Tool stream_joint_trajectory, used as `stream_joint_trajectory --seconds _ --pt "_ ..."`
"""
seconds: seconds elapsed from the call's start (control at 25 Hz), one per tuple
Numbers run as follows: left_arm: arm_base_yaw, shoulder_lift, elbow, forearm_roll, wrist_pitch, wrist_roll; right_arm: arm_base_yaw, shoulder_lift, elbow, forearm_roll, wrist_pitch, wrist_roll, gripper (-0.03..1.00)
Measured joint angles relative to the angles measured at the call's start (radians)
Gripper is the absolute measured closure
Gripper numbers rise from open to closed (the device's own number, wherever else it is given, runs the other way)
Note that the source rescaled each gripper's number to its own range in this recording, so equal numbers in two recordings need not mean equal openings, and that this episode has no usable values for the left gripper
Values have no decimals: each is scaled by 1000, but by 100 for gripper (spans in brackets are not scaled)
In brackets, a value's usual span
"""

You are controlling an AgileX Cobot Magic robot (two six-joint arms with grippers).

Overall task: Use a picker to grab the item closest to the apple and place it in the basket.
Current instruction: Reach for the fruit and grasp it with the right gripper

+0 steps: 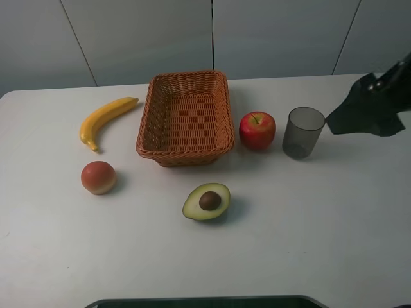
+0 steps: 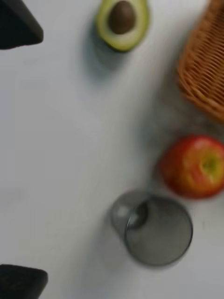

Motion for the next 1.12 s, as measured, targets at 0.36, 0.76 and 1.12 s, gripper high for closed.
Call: stream_joint_trajectory --seconds 0.36,0.76,1.12 --pt "0 0 0 0 0 0 18 329 -85 82 -17 -297 -3" --pt "0 0 0 0 0 0 -27 551 -199 95 -29 -496 -3" --pt "0 0 0 0 0 0 -107 679 -260 108 -39 -528 -3"
